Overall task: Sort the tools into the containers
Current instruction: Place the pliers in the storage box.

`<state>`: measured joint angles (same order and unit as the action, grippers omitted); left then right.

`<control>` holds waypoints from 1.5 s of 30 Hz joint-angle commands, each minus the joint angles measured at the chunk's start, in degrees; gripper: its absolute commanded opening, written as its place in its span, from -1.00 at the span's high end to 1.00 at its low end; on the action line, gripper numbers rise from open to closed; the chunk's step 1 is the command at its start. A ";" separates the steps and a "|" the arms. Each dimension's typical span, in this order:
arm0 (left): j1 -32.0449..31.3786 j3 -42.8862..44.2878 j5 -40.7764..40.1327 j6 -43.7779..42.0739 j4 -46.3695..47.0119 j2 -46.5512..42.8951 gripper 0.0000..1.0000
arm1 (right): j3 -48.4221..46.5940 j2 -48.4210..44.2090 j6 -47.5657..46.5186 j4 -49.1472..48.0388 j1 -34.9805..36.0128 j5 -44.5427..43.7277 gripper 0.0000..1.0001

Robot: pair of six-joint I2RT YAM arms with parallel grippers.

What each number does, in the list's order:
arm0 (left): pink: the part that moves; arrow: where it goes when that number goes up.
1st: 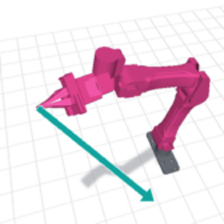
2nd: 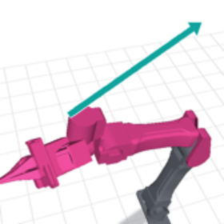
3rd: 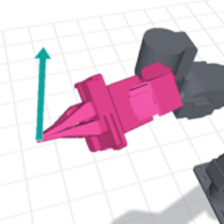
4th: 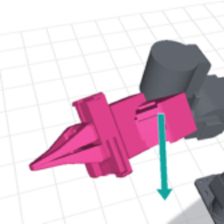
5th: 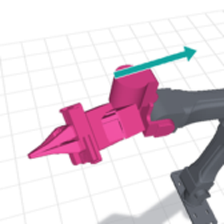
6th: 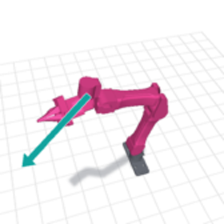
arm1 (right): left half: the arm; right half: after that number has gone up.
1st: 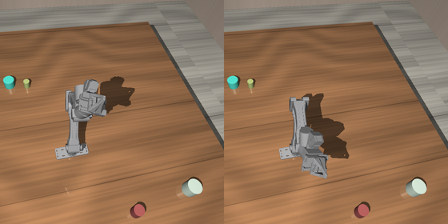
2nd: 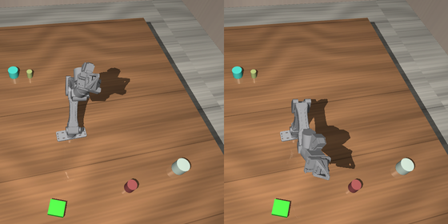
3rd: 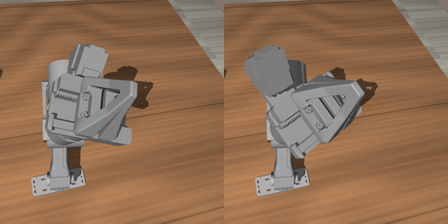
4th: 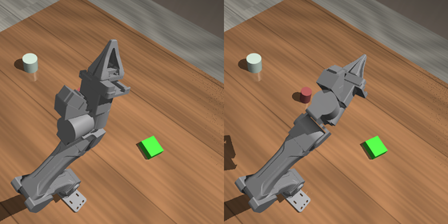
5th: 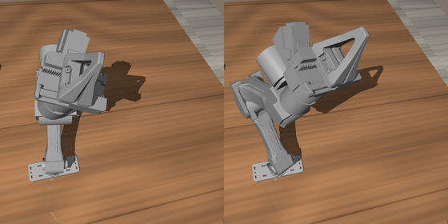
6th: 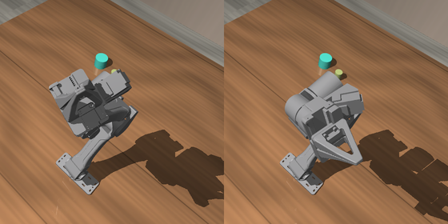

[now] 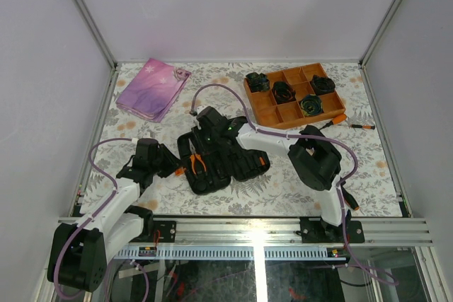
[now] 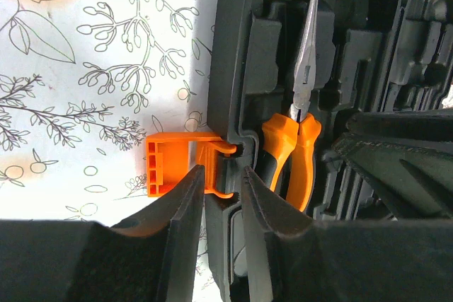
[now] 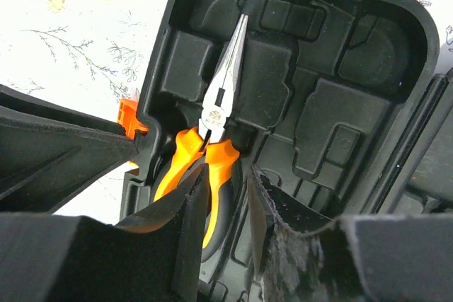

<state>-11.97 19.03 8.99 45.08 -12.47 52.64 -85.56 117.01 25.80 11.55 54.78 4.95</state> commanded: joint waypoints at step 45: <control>-0.43 1.54 0.24 -1.22 0.54 -0.14 0.48 | -7.46 6.09 1.47 2.05 1.29 -1.42 0.31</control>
<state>-11.97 19.03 9.04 45.08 -12.47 52.66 -91.98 123.79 26.55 14.37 55.77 5.04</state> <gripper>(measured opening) 0.262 0.339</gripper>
